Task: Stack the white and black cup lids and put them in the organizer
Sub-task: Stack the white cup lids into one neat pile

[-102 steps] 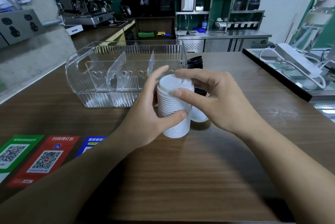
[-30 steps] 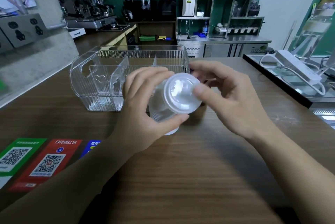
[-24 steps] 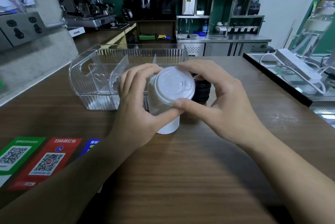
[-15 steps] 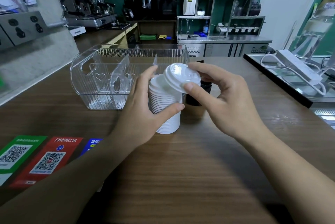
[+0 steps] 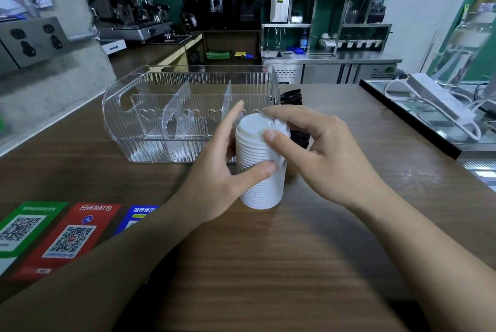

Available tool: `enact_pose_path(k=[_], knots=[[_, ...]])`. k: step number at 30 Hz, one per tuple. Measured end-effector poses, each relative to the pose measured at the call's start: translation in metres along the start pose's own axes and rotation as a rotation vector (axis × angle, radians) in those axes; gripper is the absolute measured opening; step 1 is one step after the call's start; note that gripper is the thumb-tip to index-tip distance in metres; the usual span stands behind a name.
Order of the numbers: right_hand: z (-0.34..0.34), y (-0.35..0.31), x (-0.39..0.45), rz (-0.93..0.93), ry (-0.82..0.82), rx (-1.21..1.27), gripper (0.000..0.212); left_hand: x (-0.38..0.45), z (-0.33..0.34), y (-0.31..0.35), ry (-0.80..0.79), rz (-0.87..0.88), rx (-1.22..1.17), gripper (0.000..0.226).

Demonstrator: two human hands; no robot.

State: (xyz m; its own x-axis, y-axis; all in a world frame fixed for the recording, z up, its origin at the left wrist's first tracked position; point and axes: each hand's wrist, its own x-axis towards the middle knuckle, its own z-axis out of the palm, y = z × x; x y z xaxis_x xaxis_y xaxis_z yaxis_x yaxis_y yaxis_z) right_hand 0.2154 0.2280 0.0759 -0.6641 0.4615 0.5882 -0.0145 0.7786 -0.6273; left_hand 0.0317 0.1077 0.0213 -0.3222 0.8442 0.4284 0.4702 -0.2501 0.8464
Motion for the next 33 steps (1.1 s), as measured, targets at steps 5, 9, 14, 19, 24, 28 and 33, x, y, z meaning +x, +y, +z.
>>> enact_pose_path(k=[5, 9, 14, 19, 24, 28, 33], knots=[[-0.001, -0.001, 0.0, 0.052, -0.029, 0.084, 0.038, 0.0, 0.0, 0.001, 0.001, 0.0, 0.008, 0.116], [0.001, 0.0, -0.002, 0.082, 0.042, 0.139, 0.039, 0.0, 0.001, 0.004, 0.036, 0.012, 0.025, 0.107], [0.004, 0.002, -0.002, 0.103, 0.021, 0.214, 0.044, 0.0, 0.0, 0.005, 0.04, 0.038, 0.01, 0.091], [0.007, 0.001, -0.001, 0.143, 0.043, 0.252, 0.048, -0.002, -0.004, 0.012, 0.047, 0.017, -0.048, 0.078], [0.014, -0.003, -0.011, 0.264, 0.066, 0.286, 0.065, -0.008, -0.011, 0.018, -0.036, -0.077, 0.026, 0.071], [0.022, -0.006, -0.031, 0.428, 0.032, 0.364, 0.072, -0.026, -0.013, 0.02, -0.063, -0.238, -0.032, 0.089], [0.039, -0.011, -0.051, 0.45, -0.079, 0.355, 0.089, -0.05, -0.006, 0.013, 0.018, -0.289, -0.141, 0.047]])
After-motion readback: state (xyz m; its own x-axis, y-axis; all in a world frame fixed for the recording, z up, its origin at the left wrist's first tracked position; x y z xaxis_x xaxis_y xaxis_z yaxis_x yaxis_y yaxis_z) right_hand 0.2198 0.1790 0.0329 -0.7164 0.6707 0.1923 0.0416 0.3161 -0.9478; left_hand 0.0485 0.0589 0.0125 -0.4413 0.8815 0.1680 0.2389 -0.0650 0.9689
